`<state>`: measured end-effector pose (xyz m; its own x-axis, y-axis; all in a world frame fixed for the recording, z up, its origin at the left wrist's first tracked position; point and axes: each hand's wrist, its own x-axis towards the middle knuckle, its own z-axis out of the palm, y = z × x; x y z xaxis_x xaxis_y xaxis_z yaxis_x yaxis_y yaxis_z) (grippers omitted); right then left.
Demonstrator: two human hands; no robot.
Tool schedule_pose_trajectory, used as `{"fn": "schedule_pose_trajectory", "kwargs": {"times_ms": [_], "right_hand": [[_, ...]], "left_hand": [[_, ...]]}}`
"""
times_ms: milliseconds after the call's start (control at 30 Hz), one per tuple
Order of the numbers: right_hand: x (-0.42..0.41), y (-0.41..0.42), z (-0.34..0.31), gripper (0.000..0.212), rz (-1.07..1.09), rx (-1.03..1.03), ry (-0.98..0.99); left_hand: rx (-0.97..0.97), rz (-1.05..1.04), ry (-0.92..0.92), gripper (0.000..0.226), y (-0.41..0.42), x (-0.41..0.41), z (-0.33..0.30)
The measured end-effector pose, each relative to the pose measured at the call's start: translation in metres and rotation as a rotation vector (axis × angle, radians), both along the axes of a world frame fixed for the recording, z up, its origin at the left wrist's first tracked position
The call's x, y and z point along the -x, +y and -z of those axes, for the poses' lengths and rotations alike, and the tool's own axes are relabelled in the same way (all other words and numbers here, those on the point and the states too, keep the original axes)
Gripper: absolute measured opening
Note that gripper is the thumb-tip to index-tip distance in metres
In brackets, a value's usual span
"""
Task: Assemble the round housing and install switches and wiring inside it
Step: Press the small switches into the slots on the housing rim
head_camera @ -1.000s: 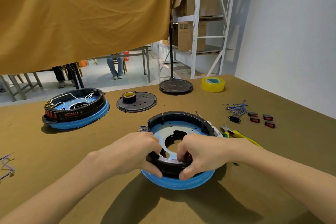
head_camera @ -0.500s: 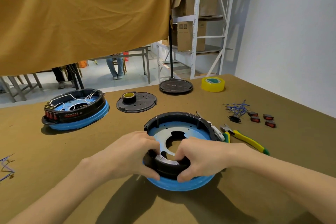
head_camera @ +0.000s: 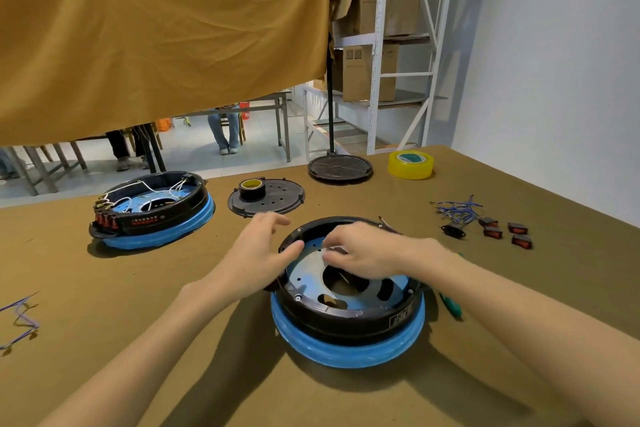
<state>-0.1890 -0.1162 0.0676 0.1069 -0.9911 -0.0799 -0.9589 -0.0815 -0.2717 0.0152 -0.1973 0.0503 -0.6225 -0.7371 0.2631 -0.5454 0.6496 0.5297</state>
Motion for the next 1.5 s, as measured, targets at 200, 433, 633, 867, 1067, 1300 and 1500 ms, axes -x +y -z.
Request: {"fn": "schedule_pose_trajectory", "kwargs": {"times_ms": [200,433,633,867,1067,1300,1500], "right_hand": [[-0.007,-0.009,0.033,0.066,0.03,-0.073,0.099],[-0.003,-0.007,0.032,0.068,0.018,-0.071,0.041],[0.024,-0.002,0.014,0.029,0.053,0.142,-0.353],[0.072,-0.005,0.009,0.048,0.471,0.075,-0.079],[0.074,-0.01,0.006,0.045,0.383,0.036,-0.083],[0.068,-0.016,0.006,0.042,0.372,0.095,0.056],[0.063,-0.009,0.008,0.035,0.37,0.141,0.066]], "left_hand": [[-0.251,-0.082,-0.169,0.016,-0.03,0.032,0.009],[-0.171,-0.111,-0.213,0.016,-0.027,0.034,0.014],[-0.201,-0.095,-0.24,0.013,-0.02,0.031,0.007],[0.251,0.222,-0.313,0.035,0.015,0.078,0.0],[0.063,0.423,-0.534,0.051,0.011,0.098,0.021],[0.062,0.388,-0.48,0.052,0.005,0.097,0.034],[0.054,0.375,-0.491,0.053,0.009,0.096,0.034]]}}
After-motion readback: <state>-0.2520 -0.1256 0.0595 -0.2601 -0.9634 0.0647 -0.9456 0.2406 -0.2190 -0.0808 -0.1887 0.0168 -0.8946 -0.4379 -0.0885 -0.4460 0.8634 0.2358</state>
